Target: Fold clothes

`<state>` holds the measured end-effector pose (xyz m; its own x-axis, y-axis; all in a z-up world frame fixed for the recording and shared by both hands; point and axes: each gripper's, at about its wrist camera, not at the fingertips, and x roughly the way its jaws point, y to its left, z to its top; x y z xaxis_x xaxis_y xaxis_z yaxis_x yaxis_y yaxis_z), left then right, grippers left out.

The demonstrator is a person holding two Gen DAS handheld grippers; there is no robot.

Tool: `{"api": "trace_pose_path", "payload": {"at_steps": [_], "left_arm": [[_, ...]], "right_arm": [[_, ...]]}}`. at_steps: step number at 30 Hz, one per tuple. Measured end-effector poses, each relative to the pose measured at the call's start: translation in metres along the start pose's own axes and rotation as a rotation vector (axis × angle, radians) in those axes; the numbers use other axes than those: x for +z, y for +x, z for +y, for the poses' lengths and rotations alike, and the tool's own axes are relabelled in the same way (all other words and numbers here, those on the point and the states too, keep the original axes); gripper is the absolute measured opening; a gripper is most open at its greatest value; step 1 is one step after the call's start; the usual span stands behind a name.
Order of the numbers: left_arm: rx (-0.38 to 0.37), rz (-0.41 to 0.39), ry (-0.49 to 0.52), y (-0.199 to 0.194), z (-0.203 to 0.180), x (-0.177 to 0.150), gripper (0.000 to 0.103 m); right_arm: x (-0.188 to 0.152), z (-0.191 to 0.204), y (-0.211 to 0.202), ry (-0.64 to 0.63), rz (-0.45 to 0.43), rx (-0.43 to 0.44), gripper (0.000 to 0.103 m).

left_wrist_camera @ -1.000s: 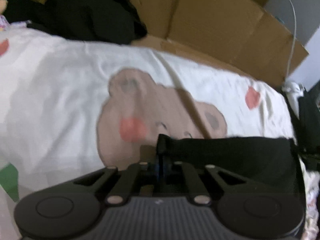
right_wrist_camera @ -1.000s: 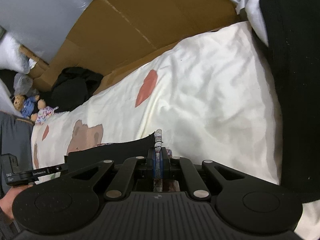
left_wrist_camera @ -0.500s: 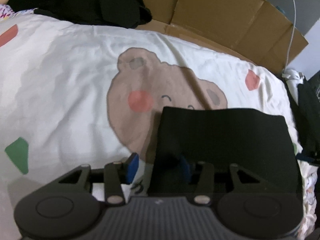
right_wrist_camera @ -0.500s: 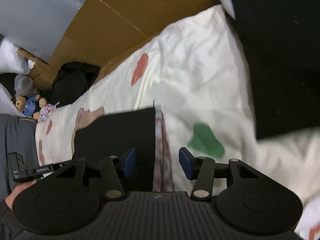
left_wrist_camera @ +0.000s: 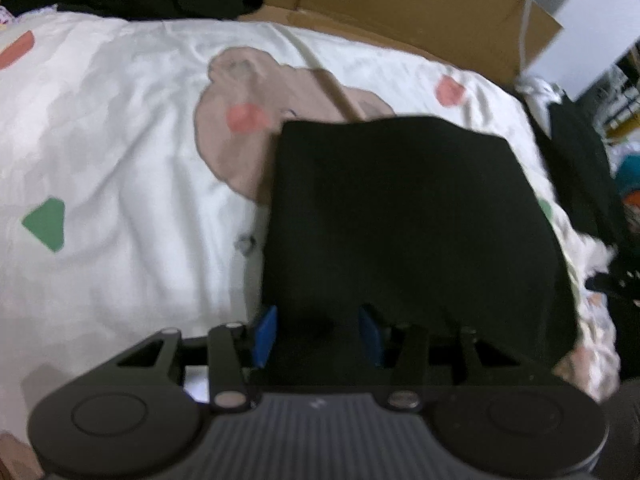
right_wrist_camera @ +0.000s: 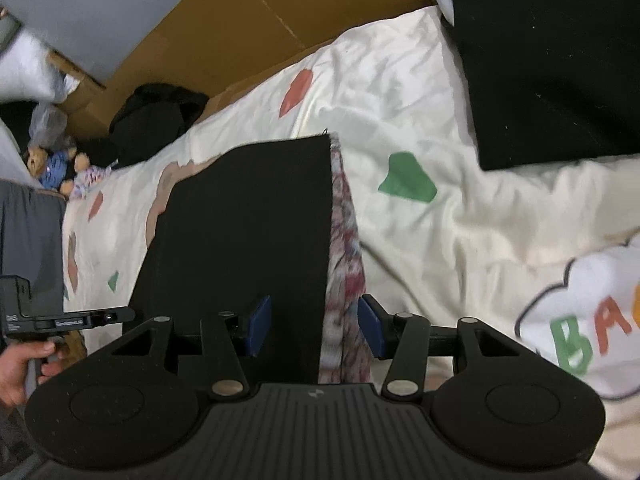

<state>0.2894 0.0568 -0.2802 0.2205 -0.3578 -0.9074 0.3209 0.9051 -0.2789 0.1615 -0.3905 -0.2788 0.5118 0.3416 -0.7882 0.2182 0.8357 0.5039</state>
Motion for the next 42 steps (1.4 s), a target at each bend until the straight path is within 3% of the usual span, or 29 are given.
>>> {"api": "trace_pose_path", "payload": {"at_steps": [10, 15, 27, 29, 31, 32, 33, 34, 36, 42], "left_arm": [[-0.012, 0.027, 0.038, -0.018, 0.0, -0.03, 0.047], [-0.058, 0.115, 0.046, -0.021, 0.004, -0.044, 0.047], [-0.001, 0.187, 0.168, 0.01, -0.018, -0.062, 0.047], [0.009, 0.189, 0.183, 0.014, -0.02, -0.061, 0.047], [0.012, 0.192, 0.201, 0.015, -0.022, -0.06, 0.044], [0.013, 0.194, 0.209, 0.015, -0.022, -0.06, 0.034], [0.014, 0.196, 0.218, 0.016, -0.023, -0.059, 0.015], [0.015, 0.198, 0.227, 0.016, -0.024, -0.059, 0.01], [0.013, 0.199, 0.237, 0.014, -0.023, -0.056, 0.005], [-0.013, 0.175, 0.21, -0.006, -0.01, -0.048, 0.004]], "right_arm": [[-0.043, 0.018, -0.009, -0.041, 0.047, -0.112, 0.053], [-0.058, 0.025, -0.01, -0.057, 0.061, -0.143, 0.052], [-0.064, 0.035, 0.019, -0.138, 0.109, -0.215, 0.052], [-0.063, 0.033, 0.025, -0.139, 0.11, -0.214, 0.046], [-0.062, 0.031, 0.03, -0.146, 0.111, -0.204, 0.033], [-0.062, 0.031, 0.03, -0.154, 0.108, -0.201, 0.025], [-0.062, 0.032, 0.029, -0.167, 0.104, -0.199, 0.021], [-0.061, 0.033, 0.028, -0.177, 0.102, -0.2, 0.014], [-0.059, 0.033, 0.024, -0.195, 0.102, -0.196, 0.011], [-0.05, 0.03, 0.004, -0.221, 0.084, -0.205, 0.007]]}}
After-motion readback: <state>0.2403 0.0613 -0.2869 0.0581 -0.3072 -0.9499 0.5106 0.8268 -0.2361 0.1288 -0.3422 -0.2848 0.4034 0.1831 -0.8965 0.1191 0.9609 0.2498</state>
